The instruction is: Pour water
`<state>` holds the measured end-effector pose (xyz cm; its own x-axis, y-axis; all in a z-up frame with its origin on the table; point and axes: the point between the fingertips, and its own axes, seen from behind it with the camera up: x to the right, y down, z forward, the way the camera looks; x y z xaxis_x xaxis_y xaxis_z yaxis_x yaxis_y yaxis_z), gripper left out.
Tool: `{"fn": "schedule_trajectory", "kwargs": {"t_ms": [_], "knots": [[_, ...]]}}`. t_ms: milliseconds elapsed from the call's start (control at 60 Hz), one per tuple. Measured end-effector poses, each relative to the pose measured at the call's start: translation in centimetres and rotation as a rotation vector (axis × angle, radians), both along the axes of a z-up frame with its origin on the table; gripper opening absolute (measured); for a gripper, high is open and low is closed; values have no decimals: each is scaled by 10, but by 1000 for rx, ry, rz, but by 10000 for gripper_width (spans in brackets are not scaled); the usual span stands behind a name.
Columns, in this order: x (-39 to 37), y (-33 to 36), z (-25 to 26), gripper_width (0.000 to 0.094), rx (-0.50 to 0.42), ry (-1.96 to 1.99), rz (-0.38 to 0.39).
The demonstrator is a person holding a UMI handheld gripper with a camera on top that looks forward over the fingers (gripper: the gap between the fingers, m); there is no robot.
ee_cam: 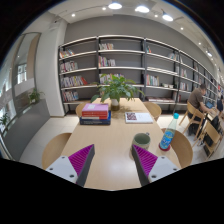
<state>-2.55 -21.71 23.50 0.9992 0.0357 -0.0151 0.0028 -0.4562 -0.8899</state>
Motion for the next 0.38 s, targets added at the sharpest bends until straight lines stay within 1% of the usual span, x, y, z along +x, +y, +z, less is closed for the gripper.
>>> {"fn": "schedule_trajectory", "kwargs": {"t_ms": [133, 383], "knots": [[-9, -8, 18, 755, 34, 2, -18], [-18, -27, 30, 755, 38, -14, -32]]}}
